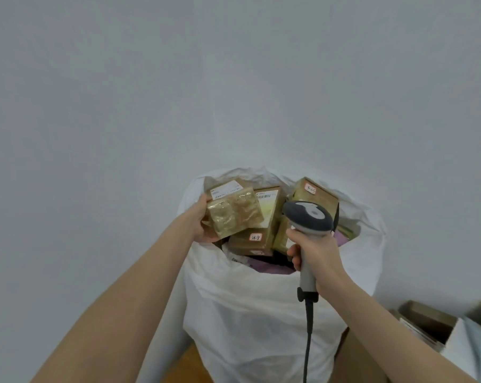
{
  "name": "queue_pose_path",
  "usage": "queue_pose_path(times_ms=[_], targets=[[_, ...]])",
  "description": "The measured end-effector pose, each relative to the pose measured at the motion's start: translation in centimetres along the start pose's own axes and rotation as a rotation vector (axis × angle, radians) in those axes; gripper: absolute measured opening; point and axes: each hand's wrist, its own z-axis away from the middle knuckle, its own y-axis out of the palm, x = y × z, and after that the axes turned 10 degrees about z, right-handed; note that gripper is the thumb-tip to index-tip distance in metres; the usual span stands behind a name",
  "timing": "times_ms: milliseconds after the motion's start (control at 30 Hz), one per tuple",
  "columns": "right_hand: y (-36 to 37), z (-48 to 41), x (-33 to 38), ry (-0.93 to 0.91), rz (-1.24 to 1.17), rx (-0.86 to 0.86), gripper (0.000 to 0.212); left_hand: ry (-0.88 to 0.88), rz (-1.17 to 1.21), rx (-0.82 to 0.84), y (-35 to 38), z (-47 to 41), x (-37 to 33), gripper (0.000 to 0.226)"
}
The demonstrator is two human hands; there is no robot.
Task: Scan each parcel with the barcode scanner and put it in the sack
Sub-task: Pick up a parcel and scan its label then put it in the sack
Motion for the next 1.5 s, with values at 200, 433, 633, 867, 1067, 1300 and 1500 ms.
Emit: queue_pose_path(times_ms=[200, 433, 633, 867, 1067, 1300, 1500], targets=[[-0.2, -2.7, 0.1, -0.023, 0.029, -0.016, 0.019, 0.595, -0.358, -0.210, 2.1, -3.9, -0.8, 0.043], [0.2, -4.0, 0.0, 0.001, 0.021, 0.027, 0.018, 0.781, -1.569, -0.012, 4.0, -4.8, 1.4, 0.083], [-0.2, -5.5, -0.2, 0.012, 0.029, 0.019, 0.012, 0.943, -1.489, -0.317, 4.0, -8.3, -0.2, 0.012], [-0.5, -6.0, -0.5, 0.031, 0.003, 0.003, 0.008, 0.957, -1.442, -0.345, 4.0, -11.0, 0.3, 0.021], [-0.8, -4.6, -1.3, 0.072, -0.015, -0.012, 0.012, 1.072, -1.426, -0.282, 6.4, -8.5, 1.6, 0.052], [-5.2, -1.4, -1.6, 0.112, -0.103, -0.092, 0.014, 1.329, -1.436, -0.042, 13.1, -3.1, 6.1, 0.049], [-14.7, 4.8, -4.2, 0.166, -0.146, -0.227, 0.014, 1.419, -1.455, 0.120, 19.6, 3.0, 13.9, 0.044]])
